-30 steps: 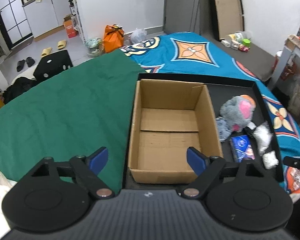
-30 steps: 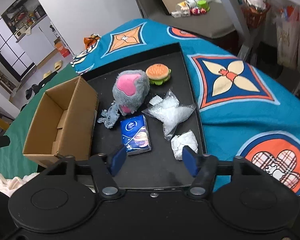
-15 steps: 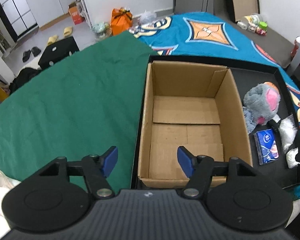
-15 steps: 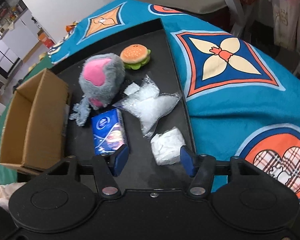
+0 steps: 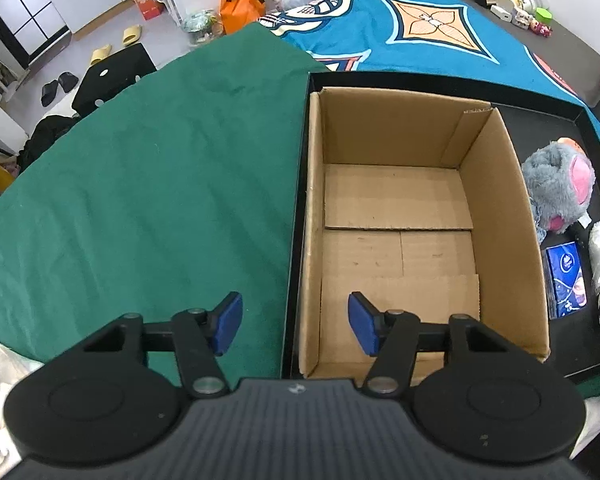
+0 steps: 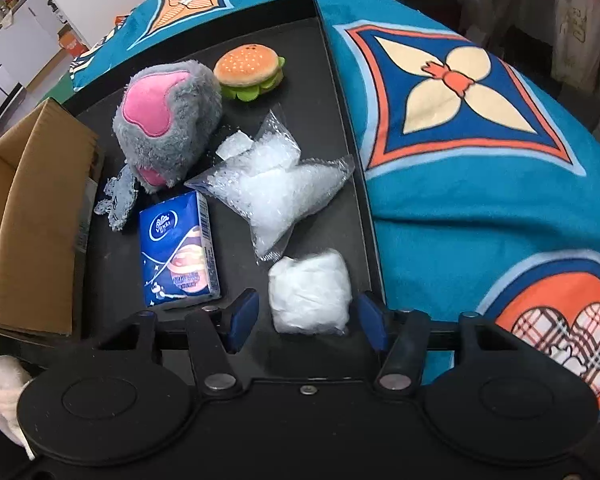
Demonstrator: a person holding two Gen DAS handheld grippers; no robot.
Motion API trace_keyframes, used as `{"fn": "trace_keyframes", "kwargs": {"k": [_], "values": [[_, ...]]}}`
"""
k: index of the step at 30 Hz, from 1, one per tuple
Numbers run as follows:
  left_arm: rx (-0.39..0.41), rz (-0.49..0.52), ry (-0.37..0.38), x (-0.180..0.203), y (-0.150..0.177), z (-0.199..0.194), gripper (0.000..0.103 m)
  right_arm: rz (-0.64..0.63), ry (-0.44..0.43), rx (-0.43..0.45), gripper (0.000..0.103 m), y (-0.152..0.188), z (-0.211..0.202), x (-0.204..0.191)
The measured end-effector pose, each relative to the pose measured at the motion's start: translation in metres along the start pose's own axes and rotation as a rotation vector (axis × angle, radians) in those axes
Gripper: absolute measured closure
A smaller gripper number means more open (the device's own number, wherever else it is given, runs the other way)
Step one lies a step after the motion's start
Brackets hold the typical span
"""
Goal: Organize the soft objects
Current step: 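Move the right gripper to the white wrapped bundle and grasp it, then carry the white bundle with the right gripper into the cardboard box and release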
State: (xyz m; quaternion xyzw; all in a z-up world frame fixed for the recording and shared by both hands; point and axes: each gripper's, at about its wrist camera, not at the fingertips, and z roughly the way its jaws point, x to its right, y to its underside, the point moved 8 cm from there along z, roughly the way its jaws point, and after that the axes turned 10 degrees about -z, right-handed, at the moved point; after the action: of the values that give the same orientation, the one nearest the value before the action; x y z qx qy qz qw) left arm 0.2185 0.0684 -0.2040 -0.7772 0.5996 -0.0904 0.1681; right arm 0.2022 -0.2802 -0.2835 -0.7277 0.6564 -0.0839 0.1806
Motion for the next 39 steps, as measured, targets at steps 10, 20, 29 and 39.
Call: {"fn": "trace_keyframes", "kwargs": {"k": [10, 20, 29, 39], "values": [[-0.054, -0.018, -0.003, -0.004, 0.005, 0.013, 0.08, 0.01, -0.014, 0.01, 0.06, 0.0, -0.009, -0.002], [-0.022, -0.048, 0.051, -0.007, 0.006, 0.005, 0.095, -0.022, -0.012, 0.095, 0.06, -0.023, -0.046, -0.018], [-0.032, -0.077, 0.104, -0.013, 0.005, 0.007, 0.095, -0.087, -0.04, 0.174, 0.059, -0.052, -0.079, -0.057], [-0.04, -0.086, 0.143, -0.016, 0.006, 0.008, 0.095, -0.172, -0.085, 0.222, 0.059, -0.08, -0.096, -0.116]]}}
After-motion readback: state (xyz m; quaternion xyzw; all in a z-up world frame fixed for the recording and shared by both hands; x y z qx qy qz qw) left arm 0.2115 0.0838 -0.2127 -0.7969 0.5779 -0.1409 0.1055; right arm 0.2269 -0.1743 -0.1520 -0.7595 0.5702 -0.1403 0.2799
